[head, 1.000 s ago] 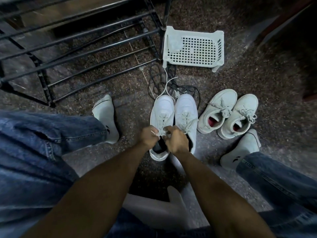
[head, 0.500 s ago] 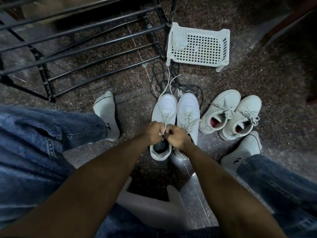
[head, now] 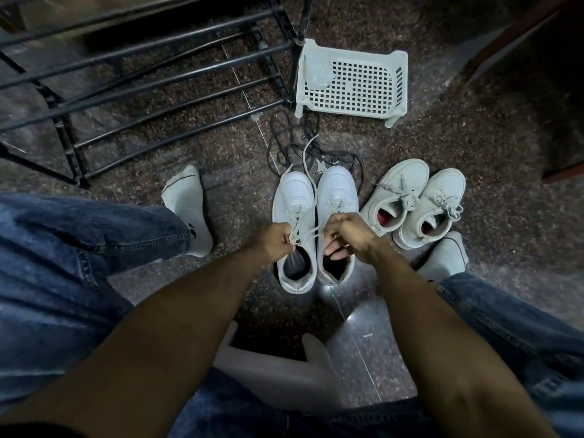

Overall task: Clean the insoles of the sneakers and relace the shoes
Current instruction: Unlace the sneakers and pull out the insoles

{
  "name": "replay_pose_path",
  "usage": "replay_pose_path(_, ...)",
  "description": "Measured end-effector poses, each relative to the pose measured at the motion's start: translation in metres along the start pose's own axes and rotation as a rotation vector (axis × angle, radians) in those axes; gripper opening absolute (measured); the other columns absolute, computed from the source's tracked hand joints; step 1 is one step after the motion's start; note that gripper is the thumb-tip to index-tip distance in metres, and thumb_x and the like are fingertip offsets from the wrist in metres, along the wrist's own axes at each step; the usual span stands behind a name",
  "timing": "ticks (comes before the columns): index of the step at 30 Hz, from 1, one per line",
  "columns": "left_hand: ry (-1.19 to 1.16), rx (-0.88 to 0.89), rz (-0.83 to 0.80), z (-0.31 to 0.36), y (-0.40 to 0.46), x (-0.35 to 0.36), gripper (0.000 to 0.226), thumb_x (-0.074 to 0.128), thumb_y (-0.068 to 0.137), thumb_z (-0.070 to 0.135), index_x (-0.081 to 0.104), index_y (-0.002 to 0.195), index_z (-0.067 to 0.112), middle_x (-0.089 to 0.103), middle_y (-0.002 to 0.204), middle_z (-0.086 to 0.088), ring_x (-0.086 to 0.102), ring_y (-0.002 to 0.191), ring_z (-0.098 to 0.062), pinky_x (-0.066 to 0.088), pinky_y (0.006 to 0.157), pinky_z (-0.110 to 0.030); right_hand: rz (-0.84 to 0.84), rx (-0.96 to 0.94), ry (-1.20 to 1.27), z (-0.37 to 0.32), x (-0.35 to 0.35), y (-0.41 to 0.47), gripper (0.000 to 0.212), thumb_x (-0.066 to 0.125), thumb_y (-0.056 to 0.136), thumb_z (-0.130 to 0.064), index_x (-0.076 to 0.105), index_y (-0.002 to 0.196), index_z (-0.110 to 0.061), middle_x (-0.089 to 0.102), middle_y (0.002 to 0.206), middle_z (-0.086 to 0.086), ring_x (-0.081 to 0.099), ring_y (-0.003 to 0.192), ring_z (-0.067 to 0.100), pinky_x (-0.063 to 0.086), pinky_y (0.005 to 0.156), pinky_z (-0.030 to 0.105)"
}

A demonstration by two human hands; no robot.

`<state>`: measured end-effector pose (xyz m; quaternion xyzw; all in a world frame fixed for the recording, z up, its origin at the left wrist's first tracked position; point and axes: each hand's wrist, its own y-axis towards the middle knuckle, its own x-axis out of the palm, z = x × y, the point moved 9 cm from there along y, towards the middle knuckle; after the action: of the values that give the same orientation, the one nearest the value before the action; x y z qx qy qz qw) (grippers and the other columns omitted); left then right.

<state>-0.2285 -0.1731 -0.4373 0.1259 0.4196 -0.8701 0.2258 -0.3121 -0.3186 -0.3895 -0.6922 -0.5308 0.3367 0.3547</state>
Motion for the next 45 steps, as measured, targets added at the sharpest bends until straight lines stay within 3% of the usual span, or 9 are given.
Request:
replay_pose_path(6,-0.204,-0.146,0.021,-0.002,0.003,-0.007,0.032,0.076,0.082,0.025,0.05,0.065,0.015,0.05,0.066,-0.001,0.048,0.062,-0.014,0.037,0.055,-0.023,0.287,-0.039,0.113,0.018,0.004,0.006,0.009,0.061,0.089,-0.007,0.053,0.086,-0.01,0.064,0.067,0.017,0.054,0.04,0.022,0.047,0.04,0.028)
replay_pose_path(11,-0.694,-0.235,0.128,0.018,0.001,-0.042,0.045,0.068,0.086,0.043,0.06,0.116,0.011,0.063,0.086,-0.004,0.064,0.086,-0.017,0.053,0.079,-0.035,0.182,-0.125,-0.659,0.002,0.039,0.008,0.051,0.068,0.075,-0.03,0.048,0.122,-0.024,0.067,0.102,0.005,0.064,0.091,0.029,0.054,0.081,0.042)
replay_pose_path(15,-1.03,-0.177,0.227,0.042,0.003,-0.076,0.019,0.064,0.089,0.036,0.065,0.089,0.017,0.048,0.056,0.003,0.056,0.062,-0.016,0.048,0.06,-0.024,0.246,-0.089,-0.839,0.008,0.042,0.006,0.05,0.068,0.082,-0.038,0.047,0.122,-0.018,0.064,0.113,0.011,0.06,0.104,0.035,0.05,0.085,0.041)
replay_pose_path(21,-0.569,-0.05,0.078,0.044,0.008,-0.069,0.037,0.069,0.085,0.018,0.064,0.122,0.014,0.069,0.083,-0.006,0.068,0.077,-0.022,0.047,0.066,-0.017,0.29,-0.107,-0.895,0.017,0.042,0.003,0.043,0.062,0.085,-0.048,0.054,0.113,-0.018,0.066,0.11,0.009,0.061,0.103,0.033,0.049,0.081,0.039)
replay_pose_path(31,-0.343,0.223,0.111,0.113,-0.001,-0.113,0.018,0.062,0.088,0.004,0.065,0.092,-0.014,0.047,0.051,-0.001,0.041,0.034,-0.003,0.054,0.048,-0.03,0.358,-0.175,-0.915,-0.013,0.056,0.014,0.03,0.053,0.093,-0.032,0.057,0.113,-0.012,0.065,0.115,0.014,0.061,0.105,0.036,0.047,0.081,0.039)
replay_pose_path(36,-0.671,0.317,0.335,0.151,-0.002,-0.183,0.015,0.057,0.093,0.013,0.067,0.097,0.002,0.061,0.068,-0.003,0.042,0.034,-0.007,0.039,0.035,-0.023,0.343,-0.166,-0.971,-0.016,0.058,0.015,0.027,0.057,0.09,-0.022,0.057,0.113,-0.009,0.064,0.115,0.015,0.061,0.105,0.036,0.047,0.084,0.039)
replay_pose_path(40,-1.06,0.154,0.42,0.127,0.013,-0.19,0.024,0.055,0.094,0.026,0.061,0.113,0.013,0.065,0.08,-0.002,0.058,0.062,-0.013,0.05,0.062,-0.028,0.328,-0.143,-0.896,-0.012,0.055,0.014,0.026,0.057,0.089,-0.024,0.058,0.11,-0.008,0.064,0.113,0.015,0.06,0.104,0.036,0.047,0.083,0.039)
replay_pose_path(42,-0.679,0.001,0.439,0.093,0.024,-0.17,0.037,0.061,0.087,0.038,0.058,0.119,0.019,0.064,0.115,-0.005,0.063,0.101,-0.021,0.05,0.084,-0.034,0.334,-0.139,-0.852,-0.01,0.053,0.013,0.026,0.054,0.089,-0.024,0.059,0.108,-0.007,0.065,0.112,0.016,0.06,0.103,0.037,0.048,0.082,0.039)
replay_pose_path(45,0.088,-0.207,0.328,0.031,0.026,-0.118,0.049,0.072,0.07,0.035,0.061,0.112,0.013,0.061,0.118,-0.016,0.06,0.107,-0.033,0.052,0.086,-0.041,0.343,-0.15,-0.855,-0.011,0.053,0.012,0.027,0.051,0.091,-0.027,0.058,0.109,-0.008,0.065,0.113,0.016,0.06,0.104,0.037,0.048,0.082,0.04)
